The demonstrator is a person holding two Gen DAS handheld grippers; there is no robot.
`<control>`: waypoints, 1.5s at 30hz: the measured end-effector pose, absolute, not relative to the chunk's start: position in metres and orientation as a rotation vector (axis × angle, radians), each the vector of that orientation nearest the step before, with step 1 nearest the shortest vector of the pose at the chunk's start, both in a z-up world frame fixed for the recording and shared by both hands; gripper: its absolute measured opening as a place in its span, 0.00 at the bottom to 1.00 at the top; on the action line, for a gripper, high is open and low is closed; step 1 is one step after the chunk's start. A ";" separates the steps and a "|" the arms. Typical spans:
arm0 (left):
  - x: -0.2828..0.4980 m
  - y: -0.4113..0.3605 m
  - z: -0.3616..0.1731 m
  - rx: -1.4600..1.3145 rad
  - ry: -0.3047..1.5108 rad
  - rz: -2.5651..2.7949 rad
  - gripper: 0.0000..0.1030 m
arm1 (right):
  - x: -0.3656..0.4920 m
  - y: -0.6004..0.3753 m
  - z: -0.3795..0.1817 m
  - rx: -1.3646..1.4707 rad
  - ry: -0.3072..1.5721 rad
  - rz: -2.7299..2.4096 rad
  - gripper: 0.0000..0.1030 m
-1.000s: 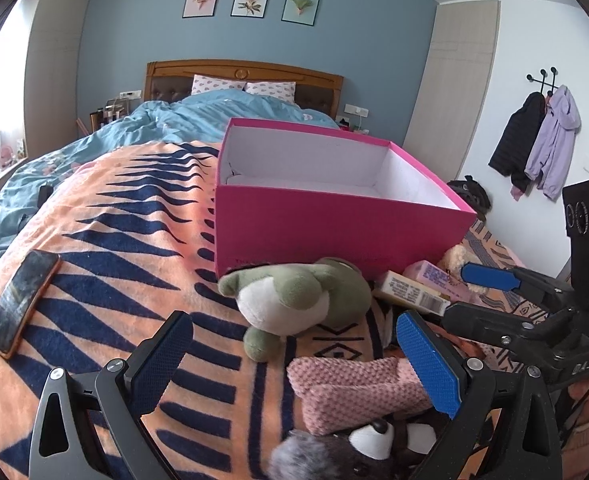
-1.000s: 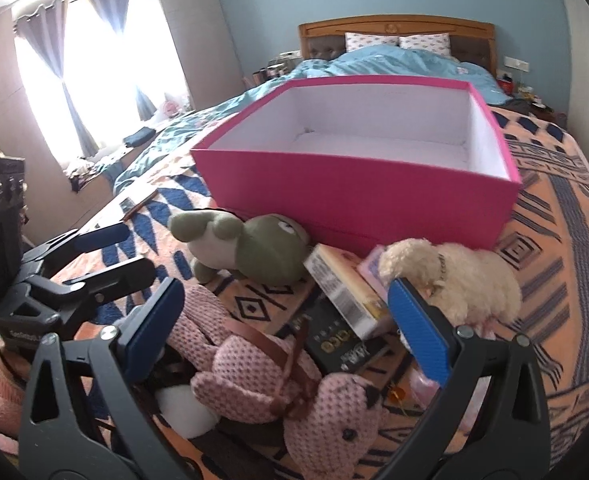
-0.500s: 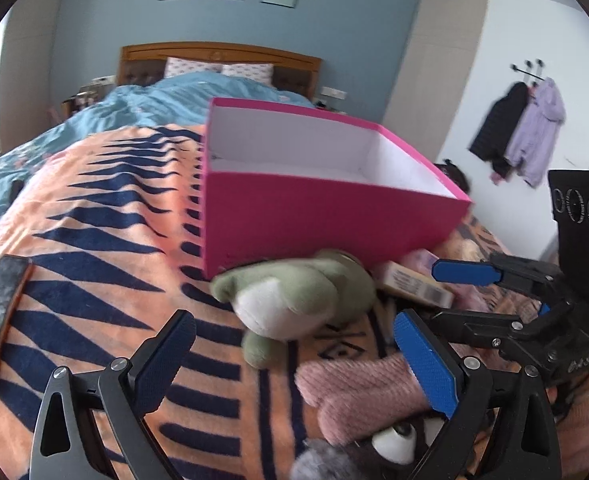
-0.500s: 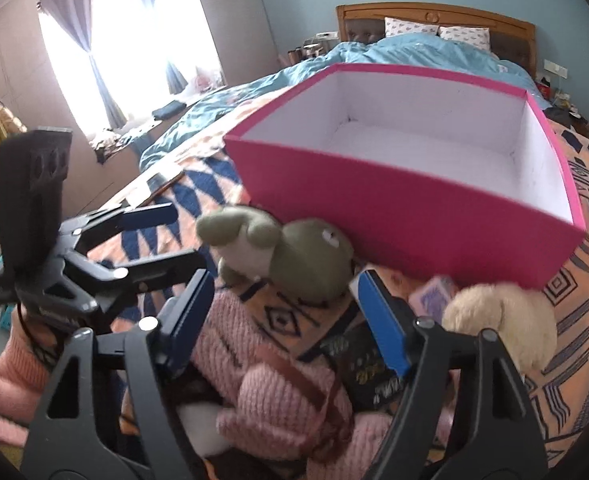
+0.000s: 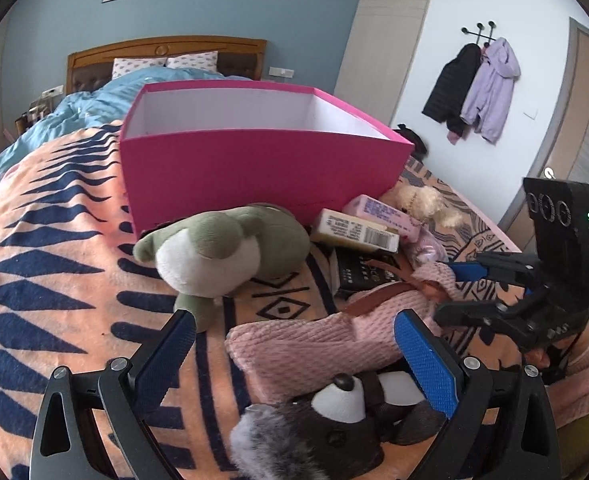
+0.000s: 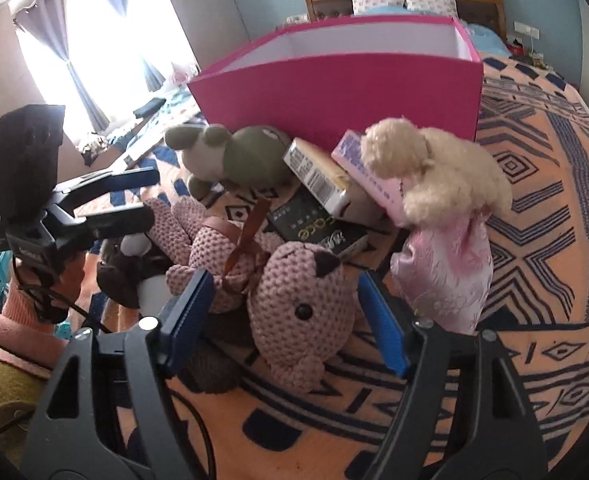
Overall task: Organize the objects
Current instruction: 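Reach the right gripper down to the pink knitted bear and close on it, then lift the pink bear with the right gripper and drop it into the pink box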
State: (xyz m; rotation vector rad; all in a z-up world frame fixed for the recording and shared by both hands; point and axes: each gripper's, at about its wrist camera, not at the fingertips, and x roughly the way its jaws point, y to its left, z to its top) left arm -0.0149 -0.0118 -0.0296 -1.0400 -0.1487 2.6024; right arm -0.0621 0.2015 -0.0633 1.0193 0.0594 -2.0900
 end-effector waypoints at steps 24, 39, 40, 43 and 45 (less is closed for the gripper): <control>-0.020 0.008 -0.005 -0.965 -0.034 2.552 0.50 | -0.083 0.201 -0.008 0.849 -0.097 -2.100 0.45; -0.089 -0.030 0.068 -0.874 0.087 2.736 0.50 | -0.148 0.154 0.069 0.626 -0.040 -2.108 0.45; -0.097 -0.030 0.067 -0.888 0.093 2.739 0.50 | -0.158 0.150 0.069 0.634 -0.042 -2.107 0.45; -0.120 -0.036 0.061 -0.936 0.099 2.737 0.50 | -0.183 0.140 0.064 0.671 -0.052 -2.105 0.45; -0.134 -0.040 0.054 -0.975 0.097 2.733 0.50 | -0.199 0.134 0.057 0.706 -0.059 -2.102 0.45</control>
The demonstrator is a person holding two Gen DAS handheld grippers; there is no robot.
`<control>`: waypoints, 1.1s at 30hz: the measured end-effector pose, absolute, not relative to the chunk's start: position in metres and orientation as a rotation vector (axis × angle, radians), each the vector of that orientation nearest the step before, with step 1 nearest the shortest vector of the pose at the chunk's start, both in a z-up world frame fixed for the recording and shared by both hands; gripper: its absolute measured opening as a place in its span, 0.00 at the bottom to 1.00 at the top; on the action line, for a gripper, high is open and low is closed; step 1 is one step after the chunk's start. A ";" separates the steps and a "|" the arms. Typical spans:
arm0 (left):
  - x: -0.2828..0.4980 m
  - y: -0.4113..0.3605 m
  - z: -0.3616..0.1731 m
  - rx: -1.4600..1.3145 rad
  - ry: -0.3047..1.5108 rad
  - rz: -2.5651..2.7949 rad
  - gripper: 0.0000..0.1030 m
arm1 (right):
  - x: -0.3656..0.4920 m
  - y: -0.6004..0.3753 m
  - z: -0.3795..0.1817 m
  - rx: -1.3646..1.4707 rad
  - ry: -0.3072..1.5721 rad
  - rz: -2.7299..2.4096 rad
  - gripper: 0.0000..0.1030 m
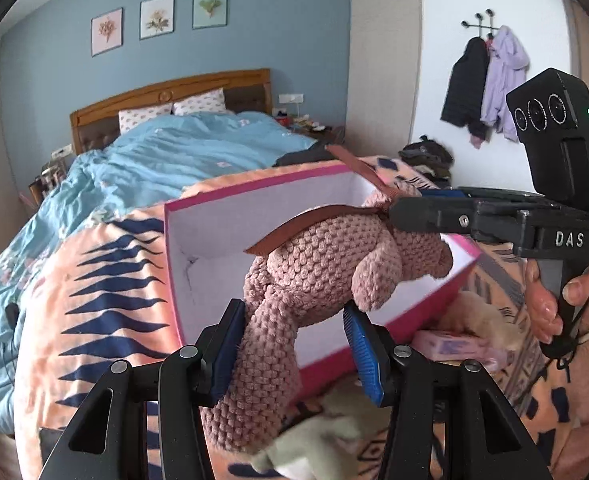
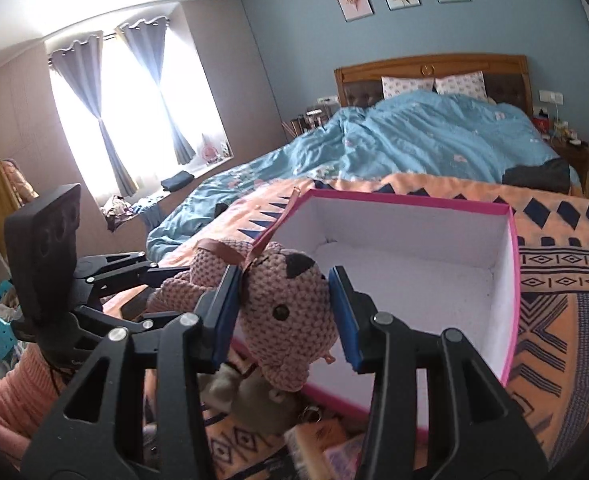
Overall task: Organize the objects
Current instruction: 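Lift the pink bear with the right gripper and drop it into the pink box, then lower the right gripper onto the dark brown-and-white plush and grasp it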
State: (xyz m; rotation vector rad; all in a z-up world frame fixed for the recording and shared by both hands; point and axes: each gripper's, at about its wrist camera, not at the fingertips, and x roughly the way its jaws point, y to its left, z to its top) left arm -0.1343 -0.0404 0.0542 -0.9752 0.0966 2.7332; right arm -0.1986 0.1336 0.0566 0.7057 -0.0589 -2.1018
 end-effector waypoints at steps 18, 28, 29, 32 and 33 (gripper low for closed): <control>-0.126 -0.040 0.035 -1.017 0.147 2.793 0.64 | -0.222 0.110 -0.002 0.906 0.085 -2.094 0.44; -0.053 -0.051 0.054 -0.821 0.012 2.774 0.69 | -0.155 0.147 0.033 0.729 0.063 -2.070 0.57; -0.048 -0.053 0.056 -0.810 -0.027 2.760 0.69 | -0.148 0.151 0.037 0.715 0.058 -2.061 0.58; -0.031 -0.058 0.056 -0.788 -0.110 2.713 0.69 | -0.127 0.166 0.040 0.694 0.023 -2.026 0.60; -0.026 -0.057 0.056 -0.785 -0.120 2.699 0.69 | -0.121 0.171 0.039 0.696 0.016 -2.015 0.60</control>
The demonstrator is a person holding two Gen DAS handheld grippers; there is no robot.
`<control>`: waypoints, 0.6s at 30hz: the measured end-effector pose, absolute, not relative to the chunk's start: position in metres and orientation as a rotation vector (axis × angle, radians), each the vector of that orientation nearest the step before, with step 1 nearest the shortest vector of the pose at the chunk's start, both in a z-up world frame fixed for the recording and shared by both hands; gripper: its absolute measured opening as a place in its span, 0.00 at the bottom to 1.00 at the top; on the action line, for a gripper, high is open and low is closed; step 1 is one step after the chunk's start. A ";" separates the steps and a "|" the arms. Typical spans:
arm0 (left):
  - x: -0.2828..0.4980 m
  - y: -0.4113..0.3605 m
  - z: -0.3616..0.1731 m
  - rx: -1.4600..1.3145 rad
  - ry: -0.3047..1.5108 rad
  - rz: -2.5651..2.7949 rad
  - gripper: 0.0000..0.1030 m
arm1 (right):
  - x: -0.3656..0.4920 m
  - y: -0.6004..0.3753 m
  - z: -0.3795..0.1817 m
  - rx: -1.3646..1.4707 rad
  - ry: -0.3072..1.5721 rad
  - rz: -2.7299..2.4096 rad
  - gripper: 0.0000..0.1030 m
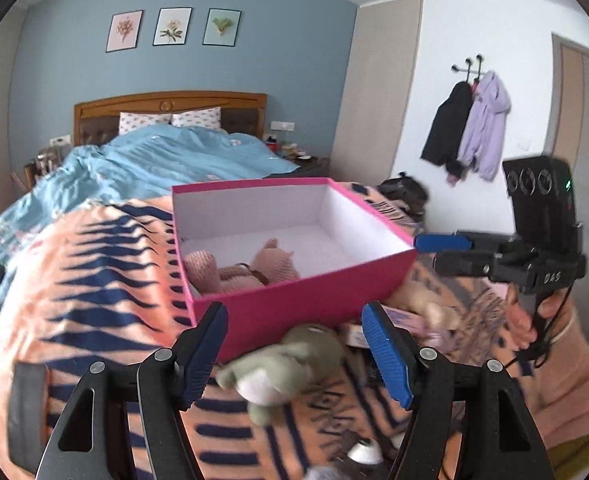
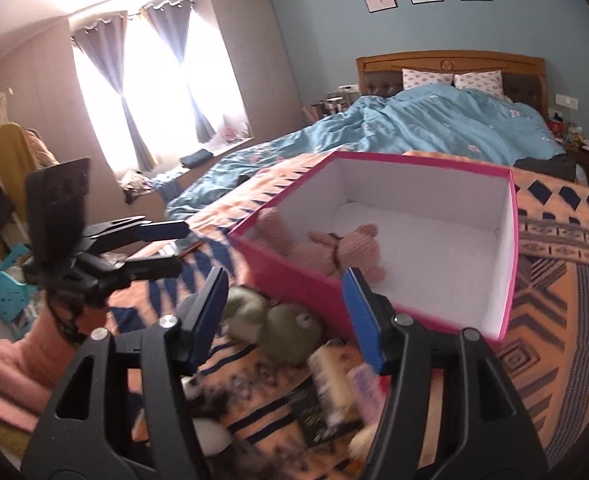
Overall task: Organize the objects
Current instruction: 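Lower the right gripper onto the dark brown-and-white plush and grasp it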
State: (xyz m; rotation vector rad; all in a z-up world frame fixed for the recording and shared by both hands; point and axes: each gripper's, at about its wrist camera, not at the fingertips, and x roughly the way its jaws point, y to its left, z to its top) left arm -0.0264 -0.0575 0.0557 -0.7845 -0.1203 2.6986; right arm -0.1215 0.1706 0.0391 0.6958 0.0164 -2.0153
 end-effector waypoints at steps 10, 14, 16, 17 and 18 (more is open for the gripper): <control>0.009 -0.033 0.013 -0.918 -0.092 2.596 0.70 | -0.082 0.187 -0.025 0.906 0.015 -1.934 0.60; 0.018 -0.032 -0.008 -0.987 -0.138 2.559 0.70 | -0.074 0.186 -0.059 1.032 -0.009 -1.885 0.60; 0.022 -0.033 -0.016 -1.015 -0.157 2.551 0.70 | -0.071 0.187 -0.072 1.082 -0.027 -1.872 0.60; 0.024 -0.033 -0.019 -1.029 -0.175 2.539 0.70 | -0.070 0.190 -0.077 1.099 -0.042 -1.864 0.60; 0.025 -0.033 -0.023 -1.046 -0.185 2.530 0.70 | -0.069 0.191 -0.081 1.117 -0.060 -1.857 0.60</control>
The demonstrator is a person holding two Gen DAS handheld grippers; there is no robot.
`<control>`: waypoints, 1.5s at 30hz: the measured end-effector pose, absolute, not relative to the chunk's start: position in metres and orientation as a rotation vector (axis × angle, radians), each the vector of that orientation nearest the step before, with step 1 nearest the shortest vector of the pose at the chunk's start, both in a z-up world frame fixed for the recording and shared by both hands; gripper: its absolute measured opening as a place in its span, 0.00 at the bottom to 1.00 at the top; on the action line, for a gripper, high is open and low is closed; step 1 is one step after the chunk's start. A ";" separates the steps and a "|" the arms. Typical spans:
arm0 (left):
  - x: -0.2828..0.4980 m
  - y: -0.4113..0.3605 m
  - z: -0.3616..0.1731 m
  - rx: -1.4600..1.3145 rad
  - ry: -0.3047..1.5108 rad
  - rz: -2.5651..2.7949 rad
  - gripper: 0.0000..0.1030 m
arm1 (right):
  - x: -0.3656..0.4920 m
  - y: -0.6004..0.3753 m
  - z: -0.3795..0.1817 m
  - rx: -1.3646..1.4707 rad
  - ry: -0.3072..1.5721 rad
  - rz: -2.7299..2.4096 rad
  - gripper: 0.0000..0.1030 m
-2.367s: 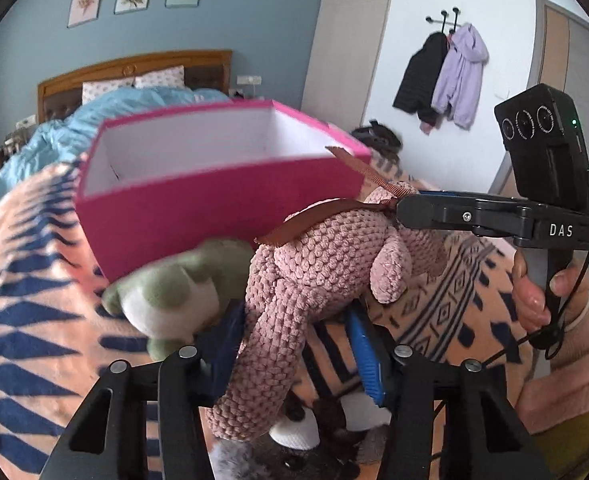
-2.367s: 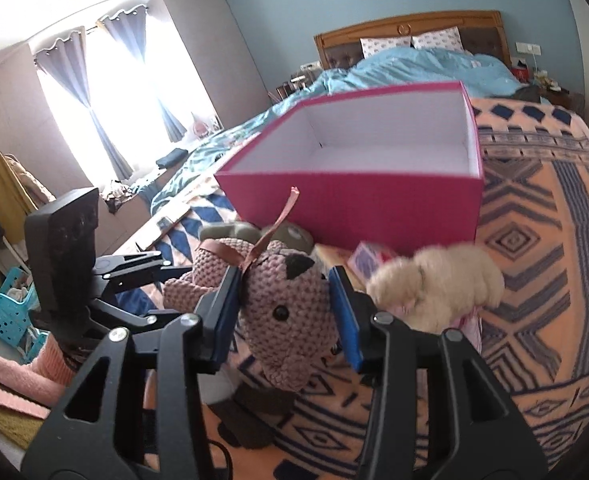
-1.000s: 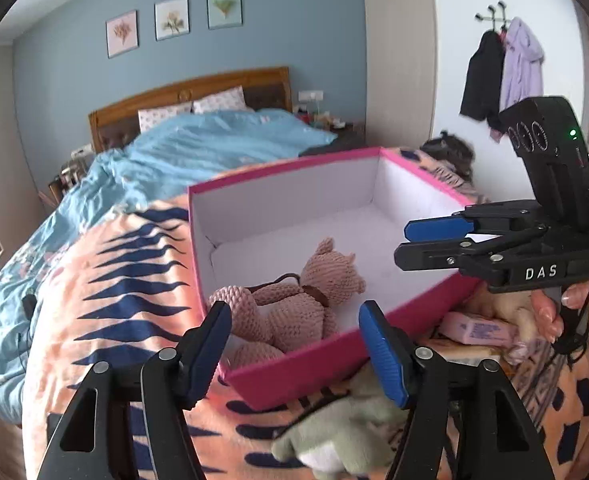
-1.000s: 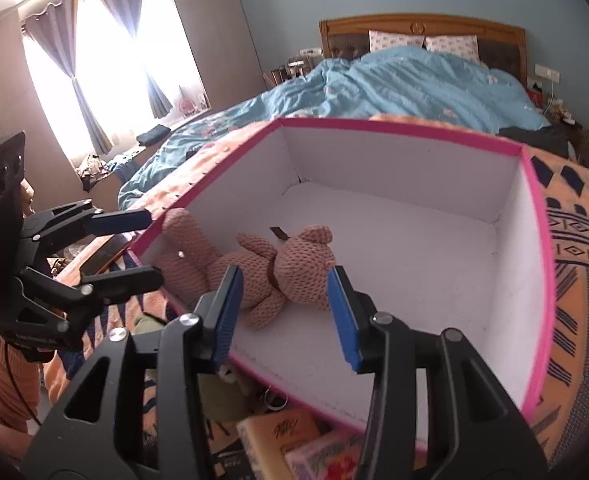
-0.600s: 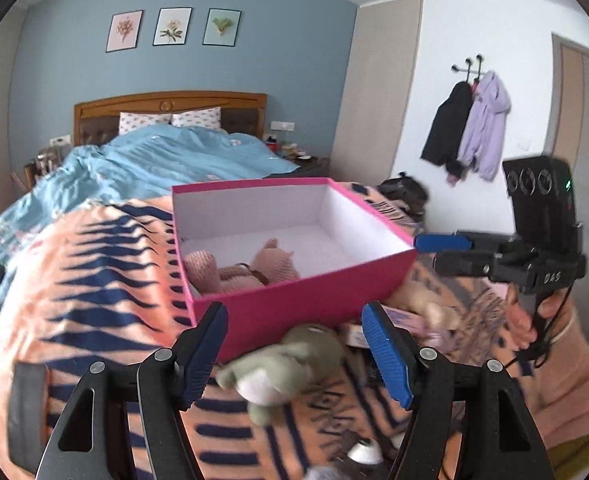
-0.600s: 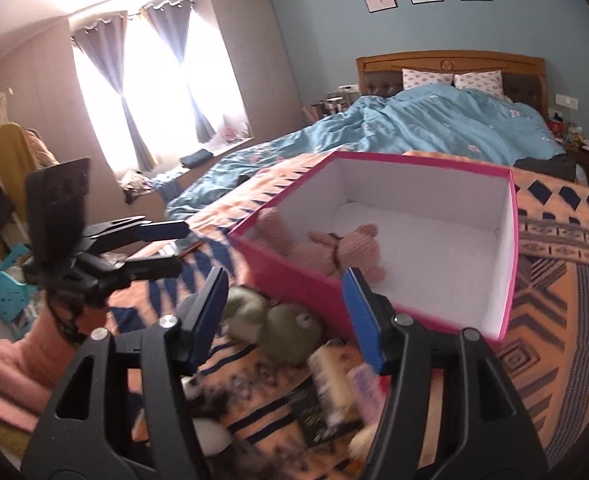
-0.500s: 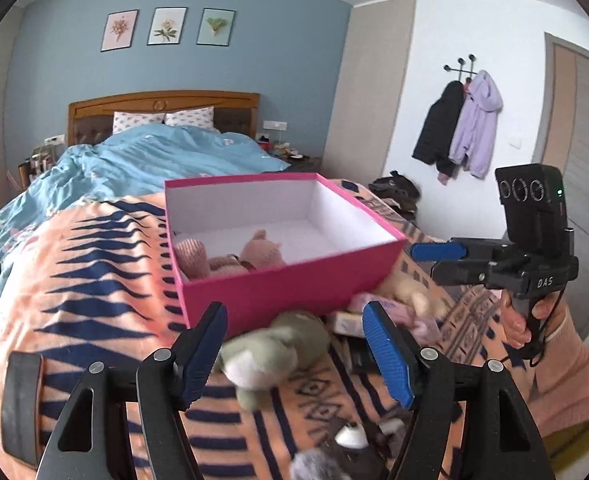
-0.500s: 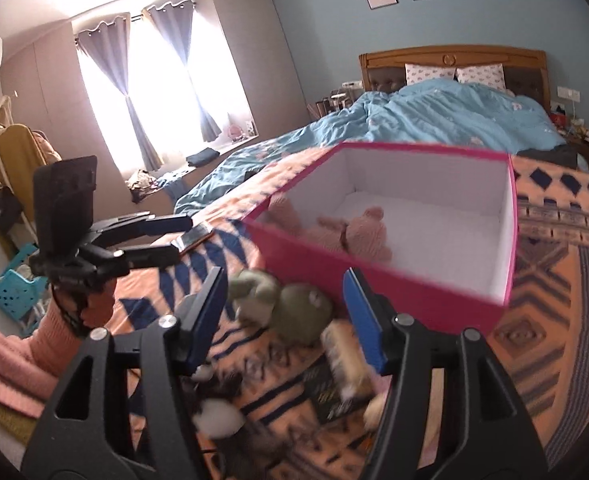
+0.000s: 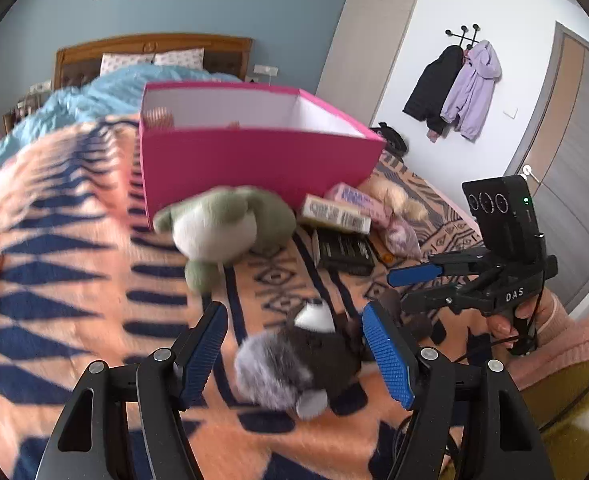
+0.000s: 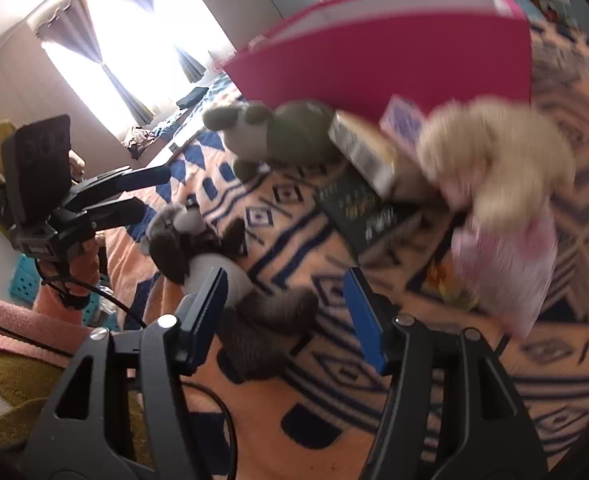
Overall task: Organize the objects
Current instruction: 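Lower the right gripper onto the dark brown-and-white plush and grasp it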
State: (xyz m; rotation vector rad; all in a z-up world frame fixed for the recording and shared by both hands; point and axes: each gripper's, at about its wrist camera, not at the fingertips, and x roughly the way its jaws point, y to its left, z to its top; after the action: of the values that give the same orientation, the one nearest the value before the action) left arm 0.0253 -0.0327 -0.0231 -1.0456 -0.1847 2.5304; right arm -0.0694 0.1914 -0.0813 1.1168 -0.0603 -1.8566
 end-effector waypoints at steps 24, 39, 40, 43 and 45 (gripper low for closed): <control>0.020 -0.025 -0.054 -1.164 -0.312 2.471 0.68 | -0.063 0.186 -0.068 1.010 0.009 -1.974 0.19; 0.018 -0.022 -0.060 -1.206 -0.330 2.451 0.69 | -0.080 0.196 -0.086 1.101 -0.094 -1.911 0.50; 0.018 -0.022 -0.060 -1.207 -0.330 2.451 0.69 | -0.080 0.197 -0.088 1.113 -0.107 -1.896 0.55; 0.016 -0.021 -0.061 -1.218 -0.333 2.448 0.69 | -0.075 0.195 -0.095 1.143 -0.135 -1.837 0.56; 0.015 -0.021 -0.060 -1.216 -0.333 2.453 0.69 | -0.069 0.192 -0.095 1.129 -0.128 -1.838 0.56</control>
State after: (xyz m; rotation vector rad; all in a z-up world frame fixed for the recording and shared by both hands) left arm 0.0154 -0.0210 -0.0599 -1.2157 -0.3327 2.4530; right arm -0.0693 0.1925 -0.0949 1.1292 -0.1282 -1.8379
